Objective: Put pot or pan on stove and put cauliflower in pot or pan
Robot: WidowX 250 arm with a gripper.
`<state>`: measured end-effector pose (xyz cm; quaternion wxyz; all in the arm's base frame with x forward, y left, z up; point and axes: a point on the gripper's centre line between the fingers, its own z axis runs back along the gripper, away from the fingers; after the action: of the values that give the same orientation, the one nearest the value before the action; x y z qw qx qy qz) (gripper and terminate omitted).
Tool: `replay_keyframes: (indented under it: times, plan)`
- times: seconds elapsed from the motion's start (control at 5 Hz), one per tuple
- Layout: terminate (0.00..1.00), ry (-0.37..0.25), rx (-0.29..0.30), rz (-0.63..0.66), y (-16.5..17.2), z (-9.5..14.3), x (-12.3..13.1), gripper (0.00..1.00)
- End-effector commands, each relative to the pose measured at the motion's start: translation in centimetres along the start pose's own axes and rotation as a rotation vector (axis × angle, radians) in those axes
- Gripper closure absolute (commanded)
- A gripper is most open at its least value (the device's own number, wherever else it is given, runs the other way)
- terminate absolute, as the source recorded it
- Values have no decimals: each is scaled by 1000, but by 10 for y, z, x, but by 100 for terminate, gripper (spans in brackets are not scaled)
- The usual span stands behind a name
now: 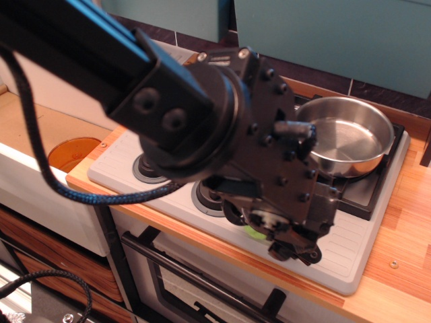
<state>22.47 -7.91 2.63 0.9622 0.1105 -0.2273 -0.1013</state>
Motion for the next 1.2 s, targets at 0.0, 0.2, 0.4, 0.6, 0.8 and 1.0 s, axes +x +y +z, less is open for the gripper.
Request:
replay_keyframes:
  times: [0.0, 0.2, 0.4, 0.6, 0.8, 1.0]
  plan:
    - [0, -31, -15, -18, 0, 2, 13, 100]
    - [0, 43, -22, -35, 31, 19, 32, 100]
    - [0, 81, -47, 12, 36, 51, 57, 100]
    - [0, 106, -64, 19, 46, 71, 71, 100]
    - [0, 96, -77, 30, 47, 70, 87, 100]
    - [0, 55, -88, 38, 39, 52, 98, 100]
